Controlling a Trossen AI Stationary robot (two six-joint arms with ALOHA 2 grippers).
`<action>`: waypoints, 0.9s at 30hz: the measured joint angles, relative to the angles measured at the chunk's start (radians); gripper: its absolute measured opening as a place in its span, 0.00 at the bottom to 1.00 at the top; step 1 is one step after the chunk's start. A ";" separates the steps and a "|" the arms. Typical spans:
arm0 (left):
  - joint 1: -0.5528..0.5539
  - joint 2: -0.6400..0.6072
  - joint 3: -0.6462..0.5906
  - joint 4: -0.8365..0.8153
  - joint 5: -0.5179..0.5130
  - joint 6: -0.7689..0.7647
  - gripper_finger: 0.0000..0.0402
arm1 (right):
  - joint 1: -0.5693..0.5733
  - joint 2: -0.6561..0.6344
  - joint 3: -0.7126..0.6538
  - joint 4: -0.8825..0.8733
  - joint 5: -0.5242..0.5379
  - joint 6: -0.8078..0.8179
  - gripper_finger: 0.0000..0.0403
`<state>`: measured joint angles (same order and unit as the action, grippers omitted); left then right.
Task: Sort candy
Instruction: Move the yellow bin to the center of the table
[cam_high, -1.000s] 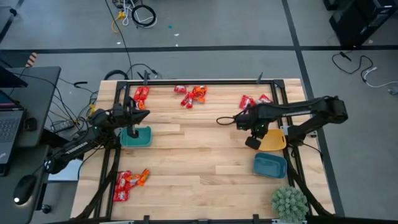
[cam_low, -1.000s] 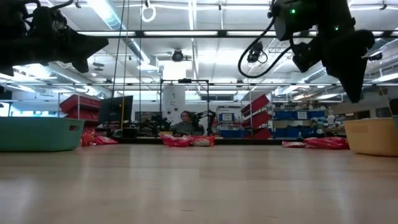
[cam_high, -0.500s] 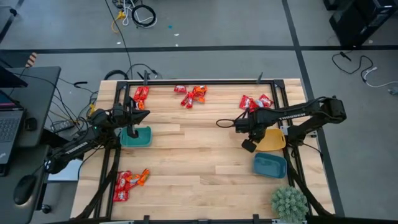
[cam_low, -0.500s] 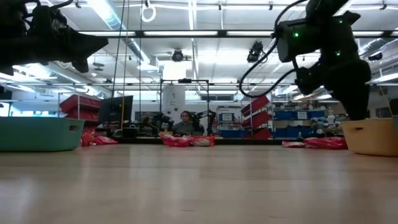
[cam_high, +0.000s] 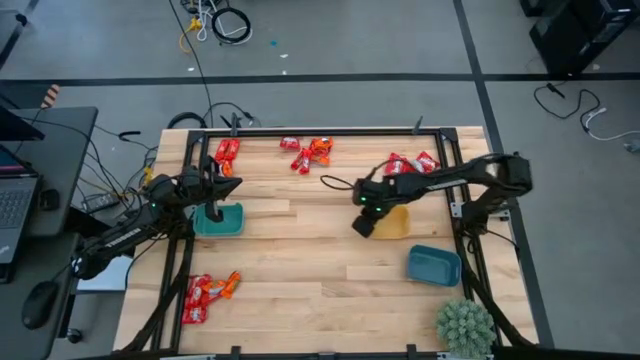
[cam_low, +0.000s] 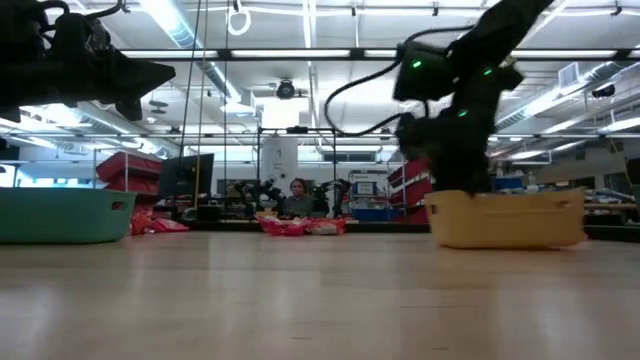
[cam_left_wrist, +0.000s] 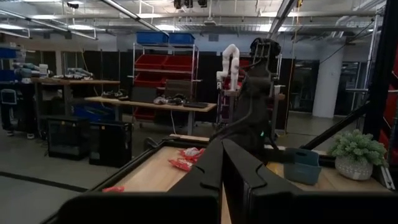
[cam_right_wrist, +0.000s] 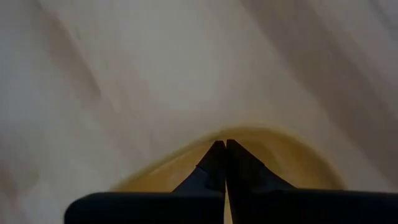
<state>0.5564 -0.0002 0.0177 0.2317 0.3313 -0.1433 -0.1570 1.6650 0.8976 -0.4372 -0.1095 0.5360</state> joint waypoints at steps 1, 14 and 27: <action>0.000 0.000 0.000 0.000 0.000 -0.001 0.02 | -0.008 0.035 0.025 0.027 0.000 -0.015 0.00; 0.000 0.000 0.001 -0.021 0.003 -0.018 0.02 | -0.081 0.389 0.523 0.078 0.004 -0.361 0.00; 0.000 0.000 0.001 -0.046 0.003 0.005 0.02 | -0.080 0.274 0.766 -0.465 0.161 -0.541 0.23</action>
<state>0.5564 -0.0002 0.0189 0.1859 0.3344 -0.1384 -0.2366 1.9387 1.6633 -0.9019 0.0511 -0.0047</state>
